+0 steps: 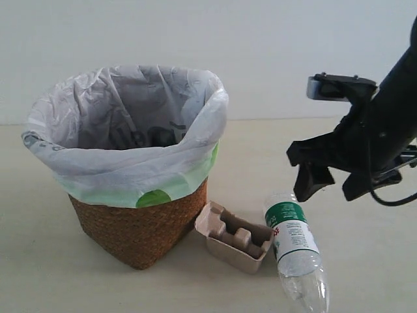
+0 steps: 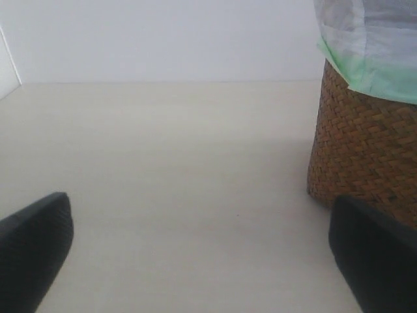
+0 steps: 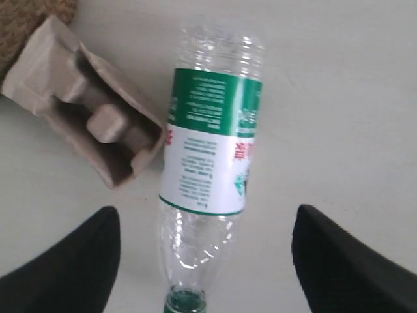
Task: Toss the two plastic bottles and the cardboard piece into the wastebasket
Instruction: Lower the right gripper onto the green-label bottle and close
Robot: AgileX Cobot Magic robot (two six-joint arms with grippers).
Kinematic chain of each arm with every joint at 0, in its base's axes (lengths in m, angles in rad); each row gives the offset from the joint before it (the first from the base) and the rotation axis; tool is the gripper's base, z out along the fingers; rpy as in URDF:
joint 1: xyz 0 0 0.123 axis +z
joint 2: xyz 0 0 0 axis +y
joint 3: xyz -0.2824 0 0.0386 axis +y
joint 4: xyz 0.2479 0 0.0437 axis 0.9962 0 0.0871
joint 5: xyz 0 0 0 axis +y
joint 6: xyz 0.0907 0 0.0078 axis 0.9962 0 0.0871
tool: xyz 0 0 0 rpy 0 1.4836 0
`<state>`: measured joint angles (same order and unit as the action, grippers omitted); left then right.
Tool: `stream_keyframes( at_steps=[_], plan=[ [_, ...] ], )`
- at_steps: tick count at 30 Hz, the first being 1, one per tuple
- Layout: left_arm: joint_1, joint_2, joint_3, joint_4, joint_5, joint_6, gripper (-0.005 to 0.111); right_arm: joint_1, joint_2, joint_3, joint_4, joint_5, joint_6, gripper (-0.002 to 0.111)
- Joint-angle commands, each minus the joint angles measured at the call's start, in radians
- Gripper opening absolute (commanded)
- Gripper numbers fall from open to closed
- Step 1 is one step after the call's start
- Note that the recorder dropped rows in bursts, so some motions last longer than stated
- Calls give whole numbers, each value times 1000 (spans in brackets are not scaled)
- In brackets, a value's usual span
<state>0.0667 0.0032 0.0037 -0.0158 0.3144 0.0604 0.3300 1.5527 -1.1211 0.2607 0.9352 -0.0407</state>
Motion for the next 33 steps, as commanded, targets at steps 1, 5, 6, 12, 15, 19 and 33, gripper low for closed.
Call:
stream_keyframes(
  at_steps=[1, 5, 6, 12, 15, 19, 33],
  plan=[
    [-7, -3, -4, -2, -8, -9, 108, 76, 69, 10, 2, -102, 28, 66],
    [-7, -3, -4, -2, -8, -9, 108, 93, 136, 10, -8, -166, 33, 66],
    [-7, -3, -4, -2, -8, -9, 108, 93, 150, 10, -23, -174, 41, 66],
    [-7, -3, -4, -2, -8, -9, 108, 93, 198, 10, -119, -180, 115, 66],
    [-7, -3, -4, -2, -8, -9, 108, 93, 204, 10, -121, -128, 117, 66],
    [-7, -3, -4, -2, -8, -9, 108, 93, 204, 10, -123, -72, 98, 66],
    [-7, -3, -4, -2, -8, -9, 108, 100, 204, 124, -22, -214, 109, 66]
  ],
)
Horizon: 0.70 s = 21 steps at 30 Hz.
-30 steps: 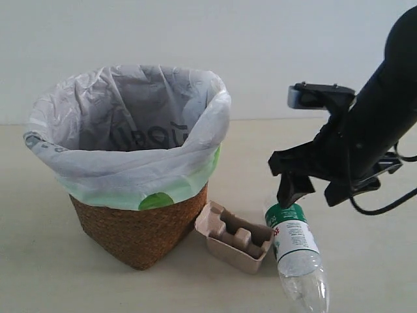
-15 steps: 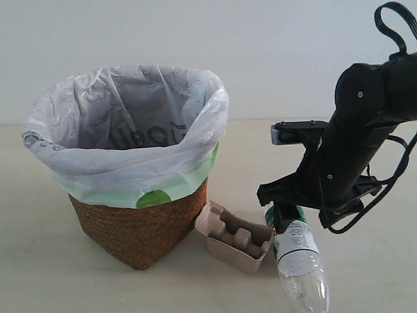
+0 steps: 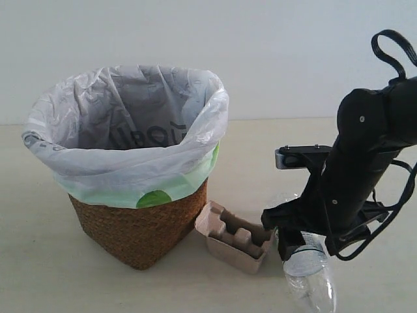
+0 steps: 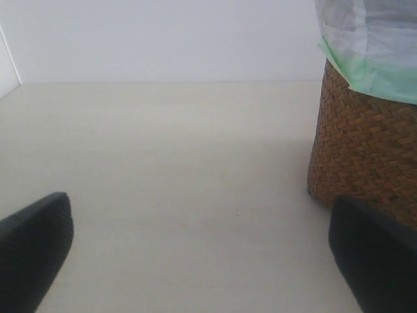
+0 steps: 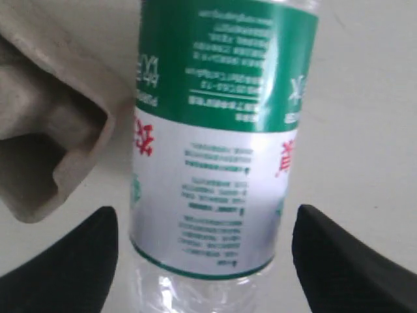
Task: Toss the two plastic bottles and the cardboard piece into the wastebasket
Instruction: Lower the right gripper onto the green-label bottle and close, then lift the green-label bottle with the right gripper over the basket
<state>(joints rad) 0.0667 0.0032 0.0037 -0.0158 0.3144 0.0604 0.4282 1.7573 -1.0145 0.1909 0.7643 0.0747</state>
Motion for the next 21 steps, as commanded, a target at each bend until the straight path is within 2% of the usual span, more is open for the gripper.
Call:
stream_keyframes(
  at_steps=[1, 13, 15, 16, 17, 20, 21],
  plan=[
    [-7, -3, -4, -2, -8, -9, 108, 2, -1, 23, 48, -52, -7, 66],
    [-7, -3, -4, -2, -8, -9, 108, 2, 72, 84, 21, -173, -7, 66],
    [-7, -3, -4, -2, -8, -9, 108, 2, 70, 84, 16, -175, -7, 55],
    [-7, -3, -4, -2, -8, -9, 108, 2, 67, 84, 7, -175, -7, 43],
    [-7, -3, -4, -2, -8, -9, 108, 2, 66, 84, 1, -175, -7, 37],
    [-7, -3, -4, -2, -8, -9, 108, 0, 65, 84, -57, -168, -7, -1],
    [-7, -3, -4, -2, -8, -9, 108, 0, 65, 82, -72, -173, 1, 1]
  ],
)
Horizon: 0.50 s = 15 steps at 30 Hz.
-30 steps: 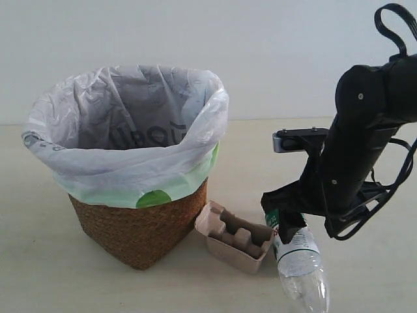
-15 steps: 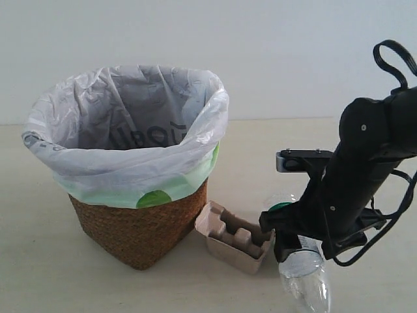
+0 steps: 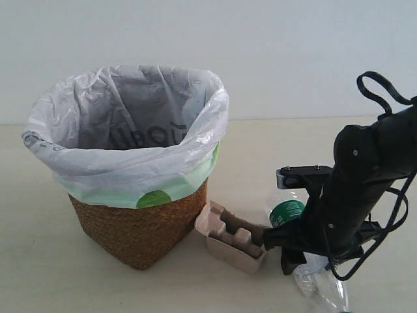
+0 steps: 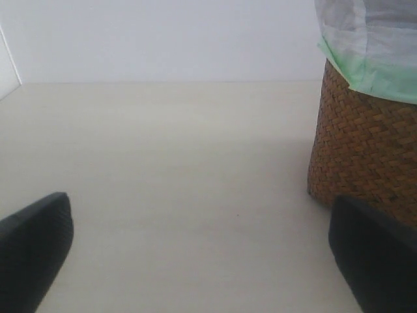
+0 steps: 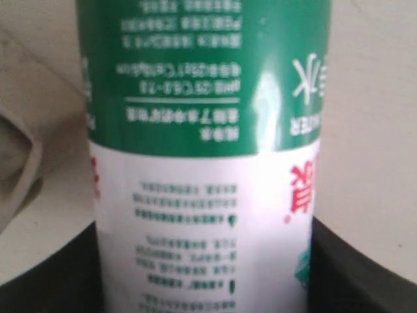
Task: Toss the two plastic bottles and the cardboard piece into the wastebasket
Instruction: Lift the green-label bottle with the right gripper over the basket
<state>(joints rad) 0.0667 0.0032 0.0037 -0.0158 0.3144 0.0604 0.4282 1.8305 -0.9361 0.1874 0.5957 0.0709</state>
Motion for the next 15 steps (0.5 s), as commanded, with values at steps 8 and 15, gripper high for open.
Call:
stream_keyframes(
  at_steps=[8, 15],
  plan=[
    [-7, -3, -4, -2, -8, -9, 108, 0, -128, -172, -332, 171, 184, 0],
    [-7, -3, -4, -2, -8, -9, 108, -113, -307, -297, -645, 386, 328, 0]
  ],
)
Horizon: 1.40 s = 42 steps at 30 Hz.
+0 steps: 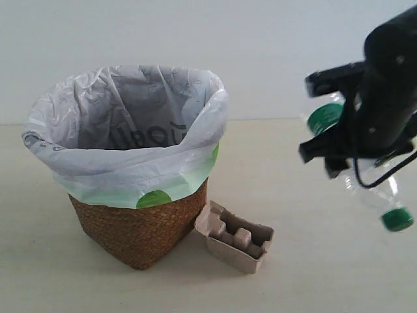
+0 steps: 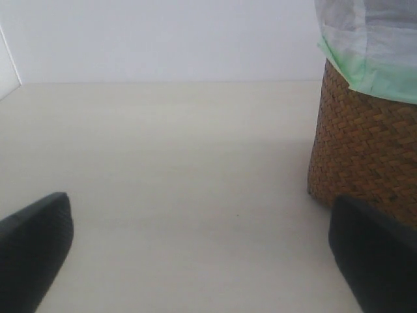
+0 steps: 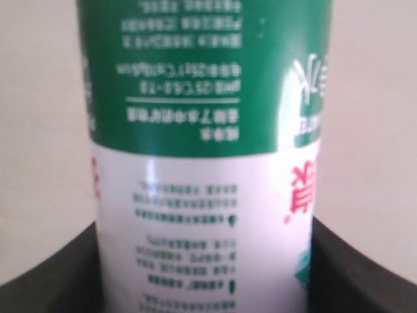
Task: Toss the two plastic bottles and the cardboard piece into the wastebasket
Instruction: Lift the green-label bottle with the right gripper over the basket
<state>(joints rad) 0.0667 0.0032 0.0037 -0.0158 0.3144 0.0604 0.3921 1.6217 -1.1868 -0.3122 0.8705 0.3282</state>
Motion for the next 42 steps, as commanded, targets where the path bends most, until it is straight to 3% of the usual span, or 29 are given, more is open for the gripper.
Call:
stream_keyframes(
  at_steps=[1, 6, 10, 13, 18, 21, 24, 28, 32, 34, 36, 39, 42],
  plan=[
    [-7, -3, -4, -2, -8, -9, 108, -108, -123, -55, -166, 129, 86, 0],
    [-7, -3, -4, -2, -8, -9, 108, -222, -204, -63, -213, 127, 87, 0],
    [-7, -3, -4, -2, -8, -9, 108, -211, -206, -63, -142, 86, 46, 0],
    [-7, -3, -4, -2, -8, -9, 108, -165, -204, -76, 126, -18, -94, 0],
    [-7, -3, -4, -2, -8, -9, 108, -45, -204, -205, 883, -18, -573, 0],
    [-7, -3, -4, -2, -8, -9, 108, -1, -204, -303, 1093, 30, -681, 0],
    [-7, -3, -4, -2, -8, -9, 108, 9, -204, -371, 1116, 34, -681, 0],
    [-7, -3, -4, -2, -8, -9, 108, -4, -204, -371, 917, 39, -550, 0],
    [-7, -3, -4, -2, -8, -9, 108, -4, -194, -371, 265, 114, -156, 0],
    [-7, -3, -4, -2, -8, -9, 108, -4, -186, -371, -98, 224, 27, 0],
    [-7, -3, -4, -2, -8, -9, 108, -4, -176, -371, -336, 345, 109, 0],
    [-7, -3, -4, -2, -8, -9, 108, -4, -169, -371, -440, 351, 117, 0],
    [-7, -3, -4, -2, -8, -9, 108, -4, -164, -371, -399, 351, 134, 0]
  ],
)
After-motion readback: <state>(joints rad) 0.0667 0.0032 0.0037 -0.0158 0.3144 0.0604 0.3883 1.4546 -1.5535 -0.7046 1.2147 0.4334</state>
